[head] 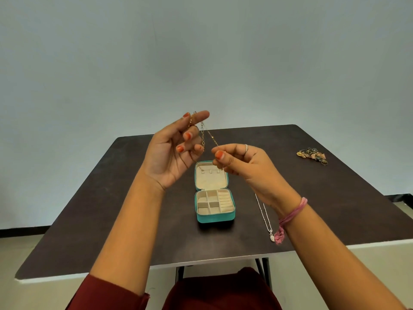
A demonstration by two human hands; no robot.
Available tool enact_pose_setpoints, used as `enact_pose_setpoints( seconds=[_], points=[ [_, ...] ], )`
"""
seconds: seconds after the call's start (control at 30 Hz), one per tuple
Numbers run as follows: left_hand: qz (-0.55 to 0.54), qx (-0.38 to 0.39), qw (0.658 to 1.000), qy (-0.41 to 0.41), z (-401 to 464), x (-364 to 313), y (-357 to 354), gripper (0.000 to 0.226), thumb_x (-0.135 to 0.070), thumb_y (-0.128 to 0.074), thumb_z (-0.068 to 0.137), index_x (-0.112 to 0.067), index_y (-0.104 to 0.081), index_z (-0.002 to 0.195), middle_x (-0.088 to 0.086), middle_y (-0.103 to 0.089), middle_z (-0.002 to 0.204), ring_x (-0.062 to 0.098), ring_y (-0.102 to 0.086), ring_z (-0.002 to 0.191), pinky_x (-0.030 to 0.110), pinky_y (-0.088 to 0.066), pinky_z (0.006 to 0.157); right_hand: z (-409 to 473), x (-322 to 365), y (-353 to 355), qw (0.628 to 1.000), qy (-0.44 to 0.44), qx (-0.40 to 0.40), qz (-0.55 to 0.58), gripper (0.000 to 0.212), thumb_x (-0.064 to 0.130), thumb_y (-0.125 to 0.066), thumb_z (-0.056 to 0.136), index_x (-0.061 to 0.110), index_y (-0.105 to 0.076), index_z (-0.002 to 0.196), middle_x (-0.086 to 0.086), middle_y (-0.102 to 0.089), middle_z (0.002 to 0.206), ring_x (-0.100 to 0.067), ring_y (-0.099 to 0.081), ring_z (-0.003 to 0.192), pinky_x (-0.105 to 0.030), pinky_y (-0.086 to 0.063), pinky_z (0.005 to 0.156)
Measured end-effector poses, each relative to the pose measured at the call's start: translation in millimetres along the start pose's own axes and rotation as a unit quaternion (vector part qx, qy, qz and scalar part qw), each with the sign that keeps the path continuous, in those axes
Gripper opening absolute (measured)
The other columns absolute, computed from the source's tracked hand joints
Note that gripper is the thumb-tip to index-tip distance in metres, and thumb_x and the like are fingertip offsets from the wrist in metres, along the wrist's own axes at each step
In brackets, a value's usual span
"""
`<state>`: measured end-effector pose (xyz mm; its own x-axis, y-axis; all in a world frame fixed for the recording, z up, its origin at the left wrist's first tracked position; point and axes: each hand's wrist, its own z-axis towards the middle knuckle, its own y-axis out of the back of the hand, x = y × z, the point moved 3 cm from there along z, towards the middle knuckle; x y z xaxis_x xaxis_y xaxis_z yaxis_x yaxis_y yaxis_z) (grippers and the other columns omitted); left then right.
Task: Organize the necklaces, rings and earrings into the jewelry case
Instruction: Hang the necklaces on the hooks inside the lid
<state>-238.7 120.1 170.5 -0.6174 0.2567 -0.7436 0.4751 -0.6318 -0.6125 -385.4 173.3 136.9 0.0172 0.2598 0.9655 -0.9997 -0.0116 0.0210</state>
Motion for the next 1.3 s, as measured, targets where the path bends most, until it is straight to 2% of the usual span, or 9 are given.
enact_pose_setpoints(
  seconds=[0.1, 0.17, 0.27, 0.37, 0.57, 0.77, 0.93, 1.1, 1.3],
  points=[
    [-0.016, -0.061, 0.997, -0.05, -0.7, -1.3, 2.5, 0.031, -0.019, -0.047, 0.091, -0.004, -0.073, 0.095, -0.002, -0.062, 0.065, 0.003, -0.053, 0.05, 0.021, -0.055, 0.059, -2.0, 0.9, -1.5, 0.991, 0.05, -0.015, -0.122, 0.015, 0.018, -0.064, 0.088, 0.018, -0.071, 0.102, 0.002, -0.074, 0.086, -0.008, -0.068, 0.084, -0.021, -0.054, 0.076],
    [-0.018, -0.092, 0.993, -0.073, -2.2, -0.9, 5.3, 0.03, -0.017, -0.044, 0.096, -0.003, -0.071, 0.098, 0.005, -0.072, 0.081, 0.007, -0.067, 0.067, 0.024, -0.058, 0.068, -4.6, 3.1, -4.0, 0.965, 0.08, -0.022, -0.25, 0.017, 0.024, -0.064, 0.089, 0.022, -0.071, 0.104, 0.004, -0.073, 0.089, -0.007, -0.067, 0.085, -0.02, -0.054, 0.076],
    [0.067, -0.128, 0.986, -0.079, -5.5, 1.9, 8.2, 0.028, -0.016, -0.041, 0.1, -0.004, -0.065, 0.107, 0.01, -0.073, 0.099, 0.017, -0.071, 0.092, 0.027, -0.058, 0.078, -9.7, 13.1, -9.3, 0.913, 0.102, -0.013, -0.395, 0.022, 0.032, -0.061, 0.09, 0.026, -0.07, 0.109, 0.01, -0.073, 0.093, -0.003, -0.065, 0.085, -0.015, -0.05, 0.074],
    [0.157, -0.145, 0.975, -0.054, -7.8, 5.0, 9.4, 0.028, -0.017, -0.041, 0.101, -0.004, -0.063, 0.11, 0.012, -0.073, 0.104, 0.021, -0.07, 0.098, 0.028, -0.057, 0.082, -12.2, 27.7, -12.1, 0.881, 0.102, 0.009, -0.462, 0.024, 0.037, -0.059, 0.091, 0.027, -0.07, 0.109, 0.01, -0.073, 0.092, -0.003, -0.064, 0.082, -0.021, -0.051, 0.075],
    [0.289, -0.106, 0.951, 0.019, -9.5, 5.8, 0.0, 0.025, -0.017, -0.045, 0.099, -0.006, -0.064, 0.112, 0.009, -0.073, 0.103, 0.018, -0.071, 0.093, 0.024, -0.058, 0.075, -5.8, 47.8, -6.2, 0.884, 0.057, 0.072, -0.459, 0.014, 0.028, -0.067, 0.085, 0.02, -0.074, 0.093, 0.009, -0.069, 0.076, 0.0, -0.06, 0.066, -0.009, -0.04, 0.059],
    [0.322, -0.12, 0.939, 0.034, -7.0, 4.9, -1.8, 0.022, -0.011, -0.047, 0.098, -0.007, -0.065, 0.11, 0.005, -0.075, 0.095, 0.013, -0.071, 0.084, 0.021, -0.057, 0.07, -2.1, 53.9, -2.2, 0.878, 0.047, 0.083, -0.47, 0.012, 0.027, -0.067, 0.085, 0.02, -0.074, 0.092, 0.009, -0.069, 0.075, 0.002, -0.058, 0.064, -0.006, -0.04, 0.058],
    [0.461, -0.083, 0.882, 0.055, -7.6, 12.1, -6.2, 0.018, -0.014, -0.049, 0.097, -0.012, -0.066, 0.093, -0.001, -0.071, 0.073, 0.011, -0.068, 0.068, 0.029, -0.05, 0.073, 1.9, 63.1, 2.1, 0.895, 0.042, 0.087, -0.435, 0.011, 0.023, -0.069, 0.084, 0.025, -0.074, 0.094, 0.01, -0.073, 0.078, 0.007, -0.064, 0.072, -0.005, -0.046, 0.061],
    [0.403, -0.09, 0.91, 0.035, -7.2, 15.2, -6.6, 0.02, -0.015, -0.047, 0.098, -0.01, -0.064, 0.089, -0.002, -0.067, 0.069, 0.011, -0.061, 0.062, 0.028, -0.051, 0.071, 3.9, 67.5, 2.8, 0.908, 0.046, 0.096, -0.405, 0.01, 0.023, -0.069, 0.084, 0.021, -0.075, 0.092, 0.01, -0.071, 0.072, 0.005, -0.064, 0.067, -0.004, -0.042, 0.055],
    [0.416, -0.082, 0.906, -0.002, -6.9, 16.7, -7.3, 0.033, -0.013, -0.043, 0.098, -0.008, -0.059, 0.07, 0.008, -0.055, 0.064, 0.012, -0.052, 0.057, 0.013, -0.045, 0.058, 5.9, 67.5, 0.7, 0.918, 0.057, 0.115, -0.374, 0.007, 0.023, -0.069, 0.085, 0.019, -0.073, 0.09, 0.005, -0.071, 0.07, -0.001, -0.066, 0.065, -0.011, -0.047, 0.059]
  ],
)
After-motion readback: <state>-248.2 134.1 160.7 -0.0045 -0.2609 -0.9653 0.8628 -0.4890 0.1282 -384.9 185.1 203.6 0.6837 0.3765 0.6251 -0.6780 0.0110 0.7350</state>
